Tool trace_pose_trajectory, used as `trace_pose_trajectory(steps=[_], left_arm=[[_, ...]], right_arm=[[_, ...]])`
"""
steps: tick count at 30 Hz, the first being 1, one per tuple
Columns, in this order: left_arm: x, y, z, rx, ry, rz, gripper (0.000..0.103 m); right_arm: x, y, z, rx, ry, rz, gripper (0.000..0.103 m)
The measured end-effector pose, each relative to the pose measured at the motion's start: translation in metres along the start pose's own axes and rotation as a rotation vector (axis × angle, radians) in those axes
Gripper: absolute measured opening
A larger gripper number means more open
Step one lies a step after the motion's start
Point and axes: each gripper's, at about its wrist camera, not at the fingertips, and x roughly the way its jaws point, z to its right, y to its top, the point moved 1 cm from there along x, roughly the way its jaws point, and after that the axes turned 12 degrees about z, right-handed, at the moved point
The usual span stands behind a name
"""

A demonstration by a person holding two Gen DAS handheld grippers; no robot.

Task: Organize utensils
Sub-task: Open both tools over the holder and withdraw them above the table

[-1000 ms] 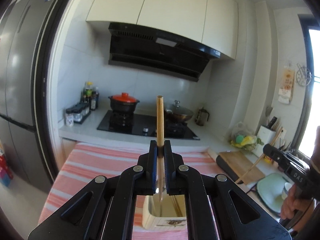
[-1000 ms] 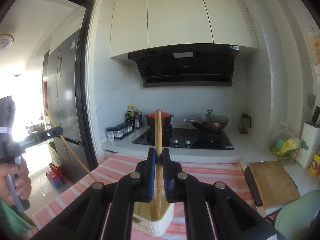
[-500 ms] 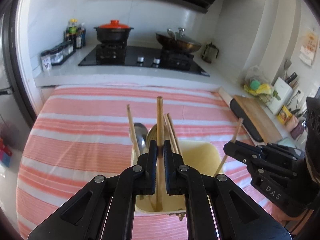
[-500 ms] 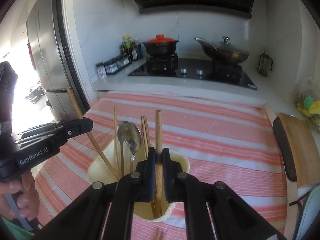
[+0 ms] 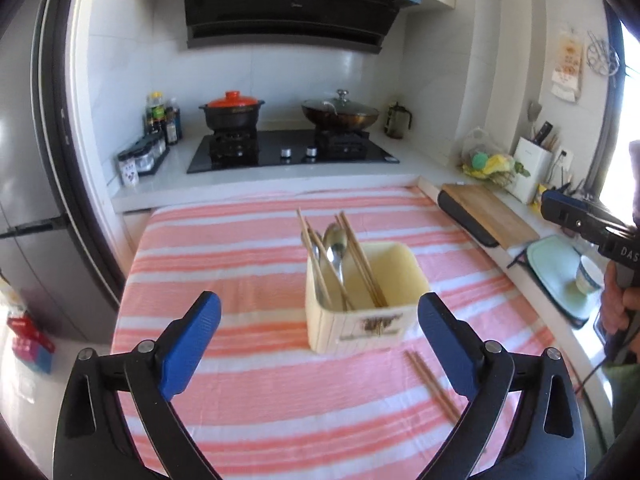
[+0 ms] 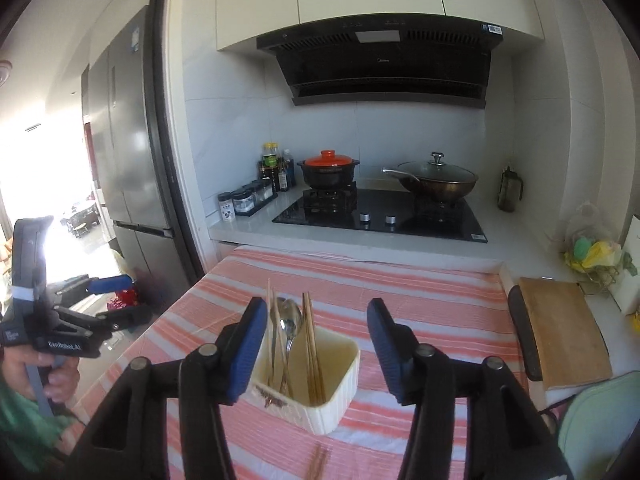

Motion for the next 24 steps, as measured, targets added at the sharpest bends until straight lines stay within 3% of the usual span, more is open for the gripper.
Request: trace_pose_trajectory(steps=[2,7,11,18,24], left_arm=[[-0.006,-0.042,0.000,-0.011,0.008,-0.058,0.099],[0.004,-0.158,0.011,-0.005,0.072,-0.192,0.099],[0.020,-0.212,0.019,0.008,0.135,-0.209,0.099],[0.036,-0.232,0.024,0.014,0.180,-0.204,0.099],[0.040,-0.241,0.022,-0.004,0.194,-0.255,0.099]], right_arm=[[-0.016,-0.036,0.001,-0.006,-0.020,-0.041,0.054],[-0.033,-0.166,0.008,0.009,-0.097,-0.183,0.054],[-0.038,-0.248,0.021,0.036,-0.200,-0.261,0.054],[-0.040,-0.297,0.034,0.079,-0.284,-0.302,0.054],[-0.037,-0.302,0.040,0.119,-0.300,-0.330,0.054]])
